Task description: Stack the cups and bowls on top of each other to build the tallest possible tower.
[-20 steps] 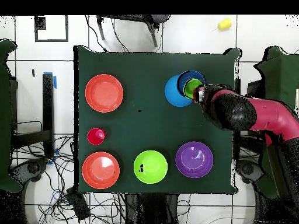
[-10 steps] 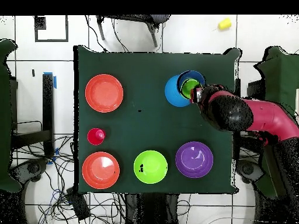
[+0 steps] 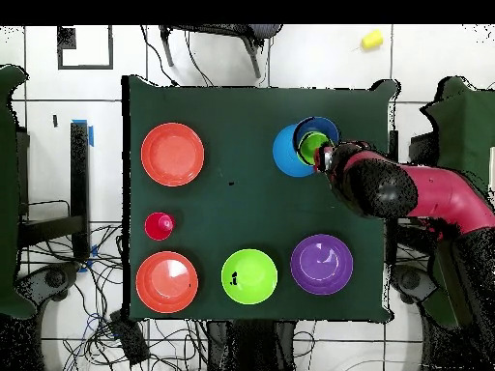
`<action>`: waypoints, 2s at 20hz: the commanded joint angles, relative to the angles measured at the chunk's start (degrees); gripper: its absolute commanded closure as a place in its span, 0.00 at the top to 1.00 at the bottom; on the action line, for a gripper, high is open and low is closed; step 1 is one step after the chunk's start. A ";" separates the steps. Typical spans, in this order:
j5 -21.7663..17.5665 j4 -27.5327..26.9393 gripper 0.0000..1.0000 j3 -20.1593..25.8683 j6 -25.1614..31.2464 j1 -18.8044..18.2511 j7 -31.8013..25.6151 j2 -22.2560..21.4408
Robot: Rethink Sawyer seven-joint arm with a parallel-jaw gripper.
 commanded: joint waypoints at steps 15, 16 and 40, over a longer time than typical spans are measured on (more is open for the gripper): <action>-7.60 0.98 1.00 -1.61 3.28 3.32 -8.10 0.12; -7.64 0.83 1.00 -1.61 3.37 3.49 -8.09 0.11; -5.61 -1.35 1.00 -2.19 9.44 5.60 -7.48 -4.58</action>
